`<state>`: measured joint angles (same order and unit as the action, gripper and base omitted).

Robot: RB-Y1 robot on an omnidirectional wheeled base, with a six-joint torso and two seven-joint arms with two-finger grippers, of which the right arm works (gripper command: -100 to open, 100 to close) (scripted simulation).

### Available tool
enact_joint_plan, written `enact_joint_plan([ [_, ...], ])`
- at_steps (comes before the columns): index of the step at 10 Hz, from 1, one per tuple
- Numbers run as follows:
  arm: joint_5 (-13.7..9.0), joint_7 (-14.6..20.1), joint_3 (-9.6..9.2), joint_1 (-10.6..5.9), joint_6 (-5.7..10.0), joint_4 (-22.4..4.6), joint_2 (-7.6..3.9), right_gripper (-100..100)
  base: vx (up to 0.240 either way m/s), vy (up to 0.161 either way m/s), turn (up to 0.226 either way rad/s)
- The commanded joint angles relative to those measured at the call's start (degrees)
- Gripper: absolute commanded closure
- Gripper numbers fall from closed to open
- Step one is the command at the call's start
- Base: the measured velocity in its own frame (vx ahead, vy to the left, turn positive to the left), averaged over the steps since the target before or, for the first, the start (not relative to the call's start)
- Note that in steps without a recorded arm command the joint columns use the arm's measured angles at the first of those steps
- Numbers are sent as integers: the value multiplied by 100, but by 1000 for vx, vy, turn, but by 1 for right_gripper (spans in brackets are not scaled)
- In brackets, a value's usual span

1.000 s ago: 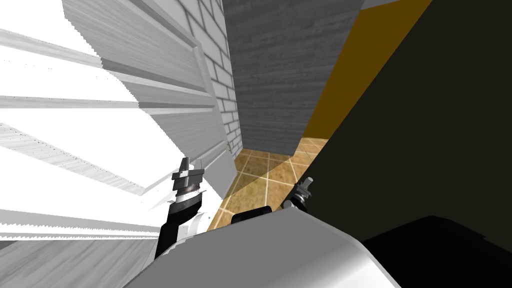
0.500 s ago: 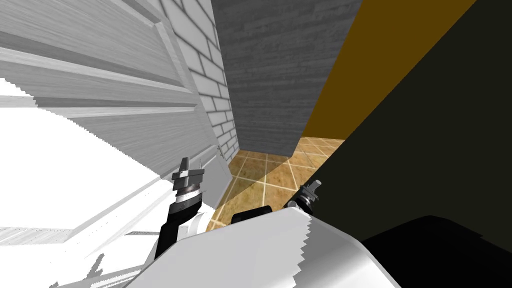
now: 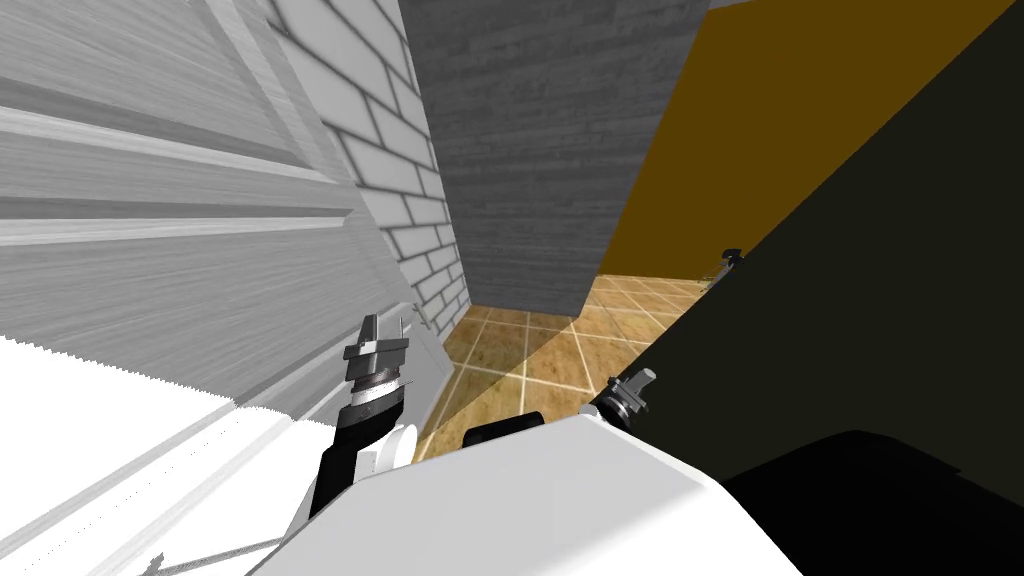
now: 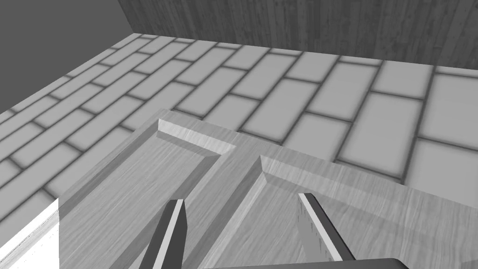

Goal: Push the door open

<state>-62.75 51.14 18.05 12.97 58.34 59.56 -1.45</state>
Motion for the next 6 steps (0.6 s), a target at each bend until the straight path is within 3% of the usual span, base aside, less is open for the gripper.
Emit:
enact_joint_plan([
  [1, -92, 42, 171, -44, 135, -144, -58, 100, 183, -136, -78],
  [5, -261, 2, 372, -8, 191, -134, 108, 100, 176, -119, -64],
  [6, -234, 9, 328, -23, 161, -153, 89, 100, 57, -59, -19],
])
